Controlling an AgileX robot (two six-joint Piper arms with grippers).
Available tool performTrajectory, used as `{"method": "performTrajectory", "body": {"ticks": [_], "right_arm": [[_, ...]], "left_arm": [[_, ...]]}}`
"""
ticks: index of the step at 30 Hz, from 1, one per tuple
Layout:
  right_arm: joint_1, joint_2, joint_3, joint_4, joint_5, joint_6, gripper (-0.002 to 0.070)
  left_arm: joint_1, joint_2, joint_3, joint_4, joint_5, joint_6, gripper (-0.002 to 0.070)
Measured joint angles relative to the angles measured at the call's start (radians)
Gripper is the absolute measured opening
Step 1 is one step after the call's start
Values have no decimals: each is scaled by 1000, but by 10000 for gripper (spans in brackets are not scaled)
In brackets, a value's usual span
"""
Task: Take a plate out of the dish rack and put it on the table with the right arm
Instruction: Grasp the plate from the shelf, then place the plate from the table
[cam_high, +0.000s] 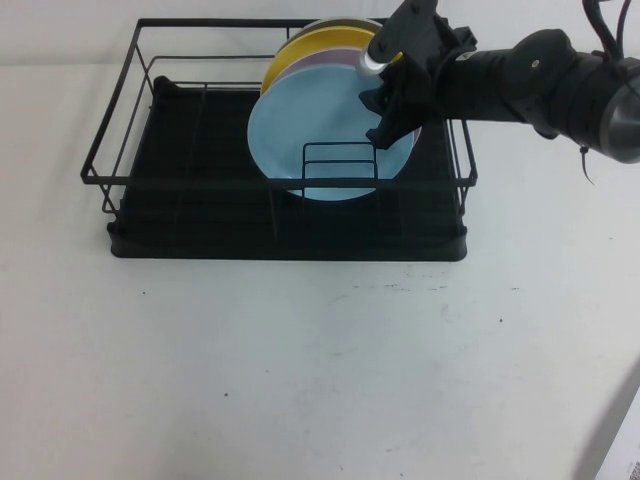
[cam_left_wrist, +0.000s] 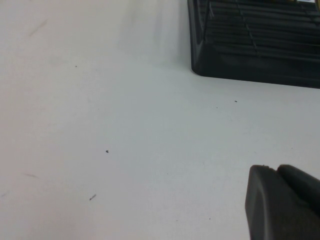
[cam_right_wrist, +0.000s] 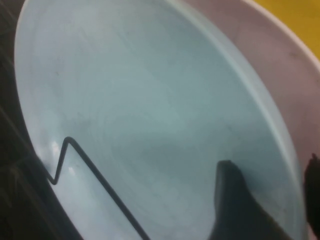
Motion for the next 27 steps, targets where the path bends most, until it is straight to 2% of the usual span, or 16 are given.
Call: {"method": "performTrajectory", "body": {"ticks": [10,21,27], "right_arm": [[0,0,0,-10,-7,-15,54],[-7,-125,0,-32,73,-16,47],[-7,-261,0,-184,153,169,38]], "left_arm": [[0,0,0,0,0,0,-4],[0,0,0,0,0,0,-4],[0,0,0,0,0,0,-4]]}}
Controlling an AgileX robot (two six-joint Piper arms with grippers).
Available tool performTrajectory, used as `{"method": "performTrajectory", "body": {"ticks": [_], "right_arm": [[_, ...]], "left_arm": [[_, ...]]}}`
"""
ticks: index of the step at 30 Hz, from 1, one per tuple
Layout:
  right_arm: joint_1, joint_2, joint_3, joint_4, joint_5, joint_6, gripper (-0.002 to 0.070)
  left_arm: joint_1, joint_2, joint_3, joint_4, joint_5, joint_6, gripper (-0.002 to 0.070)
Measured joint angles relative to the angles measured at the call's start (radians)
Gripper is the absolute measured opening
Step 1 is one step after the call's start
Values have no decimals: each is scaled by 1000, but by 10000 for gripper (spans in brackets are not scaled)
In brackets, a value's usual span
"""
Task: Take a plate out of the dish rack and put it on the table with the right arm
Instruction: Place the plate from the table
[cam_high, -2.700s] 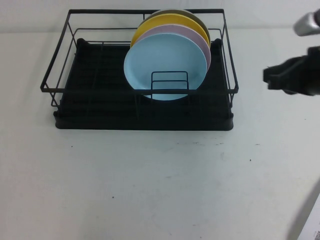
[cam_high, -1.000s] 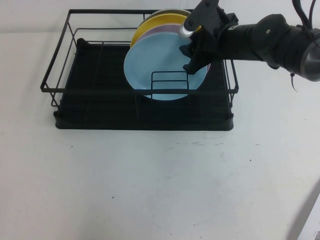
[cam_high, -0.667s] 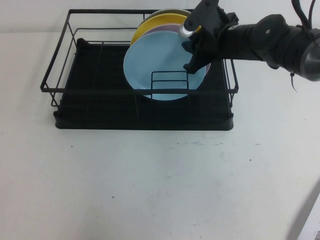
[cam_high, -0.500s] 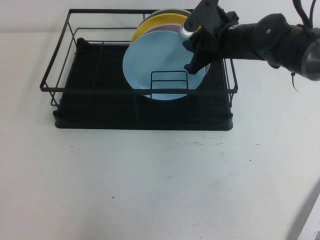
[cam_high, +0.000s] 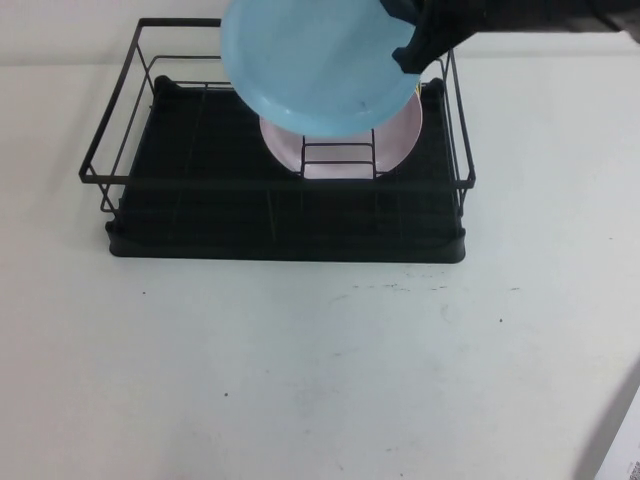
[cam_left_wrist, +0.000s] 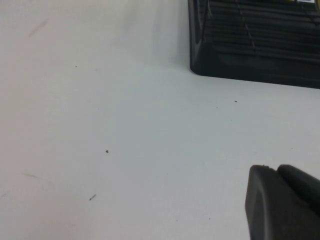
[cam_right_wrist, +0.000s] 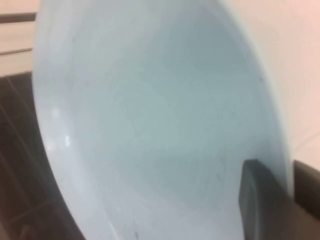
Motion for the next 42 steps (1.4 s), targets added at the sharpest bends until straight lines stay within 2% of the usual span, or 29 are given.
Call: {"method": "performTrajectory", "body": {"ticks": [6,11,14,19,26,42], "right_arm": [[0,-147,0,-174,189,372,38],[0,-219,-2,-256,466,742,37],[2,-221,14,-261,614,856,37],[36,-221,203,-228,630,933,37],[58,-205,555,-43,346,946,37],[51,14,598,69,175,956,37]], "left_arm": [[0,0,0,0,0,0,-4],[0,0,0,0,0,0,-4],[0,0,0,0,0,0,-4],[0,0,0,0,0,0,-4],[0,0,0,0,0,0,-4],[0,0,0,0,0,0,-4]]}}
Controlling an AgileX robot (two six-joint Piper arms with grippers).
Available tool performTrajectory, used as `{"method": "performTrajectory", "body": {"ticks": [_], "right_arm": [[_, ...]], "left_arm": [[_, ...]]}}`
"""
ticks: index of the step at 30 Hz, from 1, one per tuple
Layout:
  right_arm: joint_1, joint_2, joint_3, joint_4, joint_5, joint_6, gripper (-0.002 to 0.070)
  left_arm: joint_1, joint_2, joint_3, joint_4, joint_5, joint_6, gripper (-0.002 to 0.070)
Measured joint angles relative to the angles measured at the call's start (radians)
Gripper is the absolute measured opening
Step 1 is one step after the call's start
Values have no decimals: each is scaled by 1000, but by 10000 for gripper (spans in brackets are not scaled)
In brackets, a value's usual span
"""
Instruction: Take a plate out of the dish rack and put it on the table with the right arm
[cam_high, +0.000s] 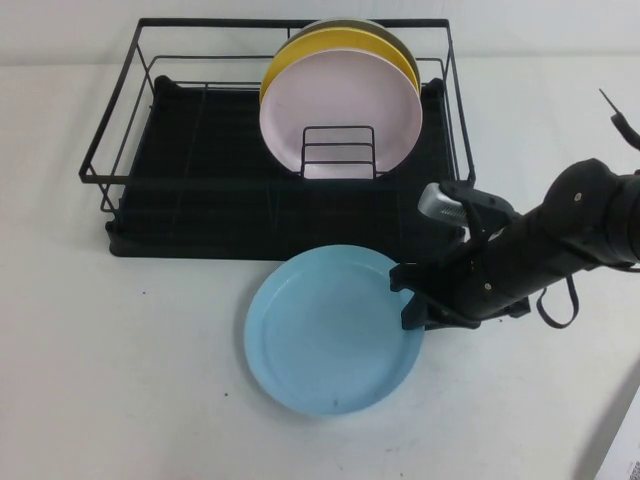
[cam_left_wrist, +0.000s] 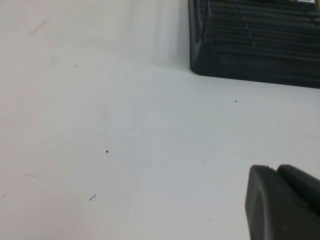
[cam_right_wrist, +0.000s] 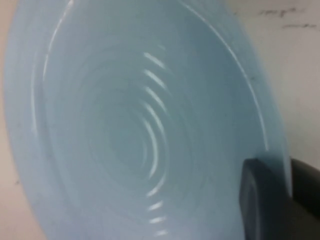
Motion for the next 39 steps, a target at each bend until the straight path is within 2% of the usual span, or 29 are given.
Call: {"method": "performTrajectory", "body": {"ticks": [5,8,10,15,18,21,25,27,31,39], "right_arm": [[-28,21,0,-2,-17,2,13],[-35,21,0,-13,-27,2,38],[-38,21,0,-17,-27,2,103],[-40,21,0,-29,-30,2,328],[-40,21,-6,-42,4,2,375],[-40,-8,-17,-74,70,2,318],[-38,-111,-21,-153,128,2,116],[-31,-193,-14,-193,139,0,39],[-26,-372,40,-236,148,0,-6],[-24,-722,182,-257,238,-42,-17]], "left_arm": [[0,0,0,0,0,0,-4],[0,0,0,0,0,0,-4],[0,0,0,0,0,0,-4],[0,0,0,0,0,0,-4],[0,0,0,0,0,0,-4],[0,0,0,0,0,0,-4],[0,0,0,0,0,0,-4],[0,0,0,0,0,0,-4],[0,0,0,0,0,0,-4],[0,0,0,0,0,0,-4]]}}
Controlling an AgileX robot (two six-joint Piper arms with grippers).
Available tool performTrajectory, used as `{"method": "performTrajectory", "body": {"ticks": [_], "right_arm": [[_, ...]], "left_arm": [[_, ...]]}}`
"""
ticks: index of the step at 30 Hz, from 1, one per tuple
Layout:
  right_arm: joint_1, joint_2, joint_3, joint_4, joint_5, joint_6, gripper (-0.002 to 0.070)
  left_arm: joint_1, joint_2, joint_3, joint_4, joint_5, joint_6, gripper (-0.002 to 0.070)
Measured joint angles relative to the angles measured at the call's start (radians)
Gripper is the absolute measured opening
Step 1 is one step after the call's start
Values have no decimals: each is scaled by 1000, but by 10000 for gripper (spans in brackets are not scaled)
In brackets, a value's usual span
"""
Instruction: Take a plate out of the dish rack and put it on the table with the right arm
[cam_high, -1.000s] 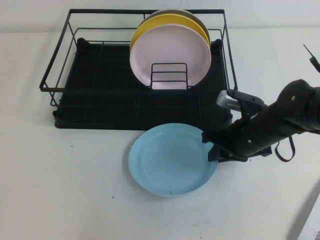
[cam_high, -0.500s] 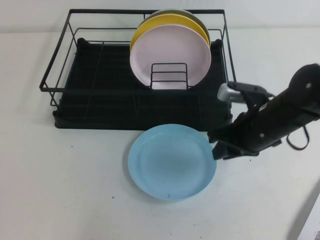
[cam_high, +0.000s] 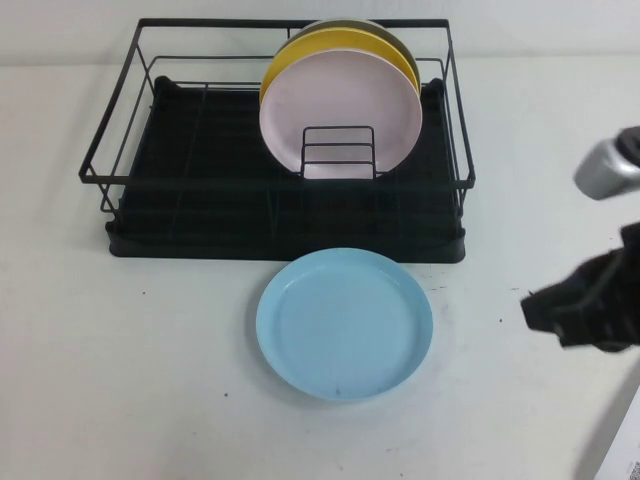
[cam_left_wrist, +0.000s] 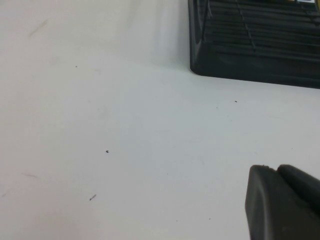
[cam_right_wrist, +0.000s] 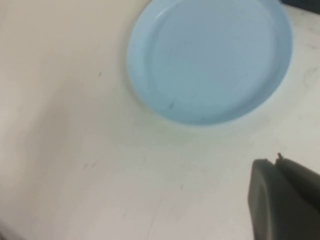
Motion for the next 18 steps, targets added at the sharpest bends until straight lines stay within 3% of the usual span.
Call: {"method": "performTrajectory", "body": {"ticks": [4,10,14,18], "right_arm": [[1,-85,14,-1,92,-3,-17],[1,-100,100,-72,34,-4,-18],[-24,-157,256,-144,-213,-7,-18],[-138,-319,487,-184,-491,-7,-18]], "left_arm": [[0,0,0,0,0,0,-4],[0,0,0,0,0,0,-4],[0,0,0,0,0,0,-4],[0,0,0,0,0,0,-4]]}}
